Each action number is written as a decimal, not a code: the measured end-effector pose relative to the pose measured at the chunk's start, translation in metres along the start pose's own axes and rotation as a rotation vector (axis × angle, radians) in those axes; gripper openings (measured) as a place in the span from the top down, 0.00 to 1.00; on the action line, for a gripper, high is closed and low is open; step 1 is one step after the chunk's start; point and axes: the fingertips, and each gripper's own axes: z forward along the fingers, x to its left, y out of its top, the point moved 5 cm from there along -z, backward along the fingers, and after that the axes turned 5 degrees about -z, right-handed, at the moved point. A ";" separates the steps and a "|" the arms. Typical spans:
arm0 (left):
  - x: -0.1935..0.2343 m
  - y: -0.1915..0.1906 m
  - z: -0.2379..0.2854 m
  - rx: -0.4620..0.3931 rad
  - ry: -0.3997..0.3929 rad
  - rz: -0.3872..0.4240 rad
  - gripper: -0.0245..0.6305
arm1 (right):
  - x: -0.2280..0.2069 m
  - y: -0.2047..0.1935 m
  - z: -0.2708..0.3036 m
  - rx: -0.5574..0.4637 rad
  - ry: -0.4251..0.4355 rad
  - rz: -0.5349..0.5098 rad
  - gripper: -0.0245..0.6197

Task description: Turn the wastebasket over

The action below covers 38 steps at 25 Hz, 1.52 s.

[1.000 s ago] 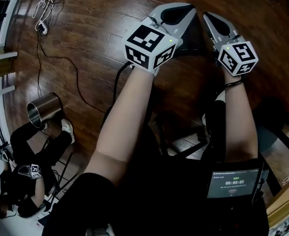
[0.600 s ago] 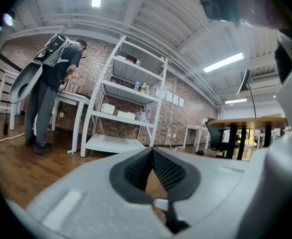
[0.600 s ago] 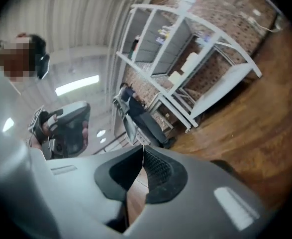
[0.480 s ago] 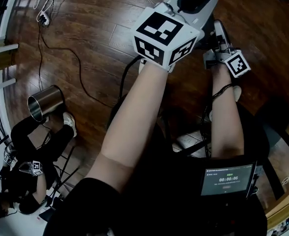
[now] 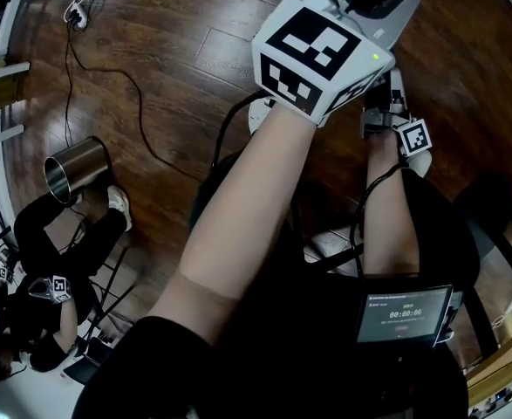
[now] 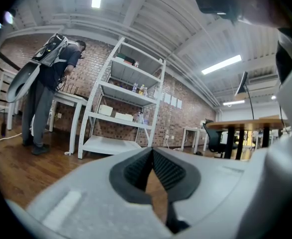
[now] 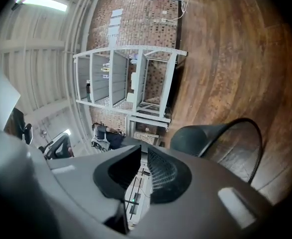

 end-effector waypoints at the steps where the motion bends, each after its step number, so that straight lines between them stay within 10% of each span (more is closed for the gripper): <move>1: 0.000 0.000 -0.001 -0.001 0.000 -0.001 0.96 | -0.005 -0.004 -0.006 0.002 -0.013 0.010 0.90; 23: 0.012 0.009 -0.008 -0.047 0.036 -0.039 0.96 | -0.060 -0.046 0.028 0.089 -0.137 0.110 0.60; 26: 0.007 0.015 -0.008 -0.051 0.027 -0.042 0.96 | -0.054 -0.041 0.038 0.099 -0.149 0.089 0.68; 28: 0.007 0.014 -0.008 -0.054 0.024 -0.042 0.96 | -0.055 -0.040 0.042 0.089 -0.159 0.081 0.92; 33: 0.010 0.014 -0.006 -0.061 0.030 -0.044 0.96 | -0.050 -0.036 0.043 0.078 -0.153 0.102 0.94; 38: 0.009 0.022 -0.009 -0.066 0.036 -0.046 0.96 | -0.037 -0.013 0.046 0.218 -0.165 -0.103 0.95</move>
